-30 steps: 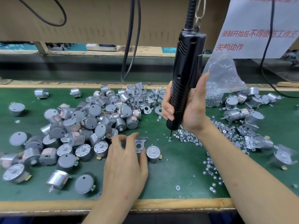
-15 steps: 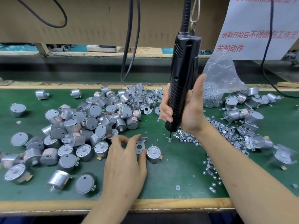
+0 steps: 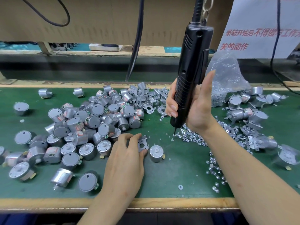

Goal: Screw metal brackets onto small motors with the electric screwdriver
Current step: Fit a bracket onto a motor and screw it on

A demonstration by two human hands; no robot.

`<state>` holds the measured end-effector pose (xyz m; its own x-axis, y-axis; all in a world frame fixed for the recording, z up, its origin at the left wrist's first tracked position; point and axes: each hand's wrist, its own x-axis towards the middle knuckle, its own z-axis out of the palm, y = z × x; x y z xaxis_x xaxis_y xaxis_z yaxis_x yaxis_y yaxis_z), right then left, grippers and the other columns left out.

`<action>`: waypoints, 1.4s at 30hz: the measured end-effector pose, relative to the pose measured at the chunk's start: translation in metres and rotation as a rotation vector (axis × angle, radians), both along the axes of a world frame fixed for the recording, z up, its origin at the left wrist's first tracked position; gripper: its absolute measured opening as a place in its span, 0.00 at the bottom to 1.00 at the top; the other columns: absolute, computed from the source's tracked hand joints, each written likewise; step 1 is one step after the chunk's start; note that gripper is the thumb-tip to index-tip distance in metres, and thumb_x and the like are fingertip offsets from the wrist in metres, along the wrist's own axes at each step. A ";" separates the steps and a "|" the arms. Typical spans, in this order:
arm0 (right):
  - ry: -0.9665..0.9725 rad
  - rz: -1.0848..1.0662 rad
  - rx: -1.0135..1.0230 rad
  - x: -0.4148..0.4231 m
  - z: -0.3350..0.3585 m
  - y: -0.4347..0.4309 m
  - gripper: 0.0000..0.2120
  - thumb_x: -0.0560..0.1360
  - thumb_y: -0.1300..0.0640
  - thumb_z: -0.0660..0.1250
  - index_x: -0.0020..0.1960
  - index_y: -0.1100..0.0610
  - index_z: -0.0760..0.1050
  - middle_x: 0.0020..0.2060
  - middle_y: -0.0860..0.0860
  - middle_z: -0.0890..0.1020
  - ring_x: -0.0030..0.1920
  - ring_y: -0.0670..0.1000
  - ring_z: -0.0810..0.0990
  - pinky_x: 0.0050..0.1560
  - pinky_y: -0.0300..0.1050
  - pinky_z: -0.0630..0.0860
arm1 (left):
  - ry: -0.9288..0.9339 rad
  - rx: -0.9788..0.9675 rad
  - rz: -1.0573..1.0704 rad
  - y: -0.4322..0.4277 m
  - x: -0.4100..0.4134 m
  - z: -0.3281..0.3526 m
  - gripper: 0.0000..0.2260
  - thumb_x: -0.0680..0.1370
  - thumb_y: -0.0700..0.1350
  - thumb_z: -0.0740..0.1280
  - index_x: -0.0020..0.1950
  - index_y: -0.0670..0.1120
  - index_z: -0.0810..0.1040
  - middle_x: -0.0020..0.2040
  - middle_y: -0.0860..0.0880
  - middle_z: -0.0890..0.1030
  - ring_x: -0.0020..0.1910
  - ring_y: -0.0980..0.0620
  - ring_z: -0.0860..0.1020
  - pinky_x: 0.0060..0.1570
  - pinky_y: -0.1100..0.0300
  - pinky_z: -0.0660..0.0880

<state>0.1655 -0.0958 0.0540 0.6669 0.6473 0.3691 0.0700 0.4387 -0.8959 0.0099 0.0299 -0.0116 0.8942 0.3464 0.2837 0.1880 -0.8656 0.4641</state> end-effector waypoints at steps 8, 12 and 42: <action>0.006 -0.026 -0.016 -0.003 0.002 0.002 0.35 0.65 0.19 0.58 0.40 0.52 0.75 0.28 0.51 0.72 0.26 0.51 0.70 0.32 0.44 0.69 | -0.186 -0.162 -0.062 -0.002 -0.005 0.006 0.22 0.80 0.58 0.57 0.68 0.48 0.74 0.57 0.52 0.70 0.39 0.52 0.75 0.44 0.52 0.75; 0.025 -0.003 0.002 -0.005 0.004 0.001 0.36 0.65 0.20 0.62 0.44 0.54 0.75 0.30 0.51 0.73 0.27 0.51 0.70 0.33 0.44 0.69 | -0.232 -0.096 -0.225 -0.005 -0.010 0.008 0.21 0.80 0.58 0.60 0.67 0.48 0.75 0.58 0.54 0.70 0.37 0.58 0.72 0.39 0.54 0.77; 0.008 0.138 0.119 -0.052 0.009 0.014 0.34 0.69 0.25 0.63 0.47 0.58 0.72 0.30 0.52 0.74 0.26 0.48 0.71 0.30 0.47 0.66 | -0.133 -0.221 -0.305 0.001 -0.005 0.001 0.18 0.73 0.50 0.75 0.59 0.56 0.74 0.49 0.61 0.75 0.43 0.59 0.77 0.45 0.73 0.68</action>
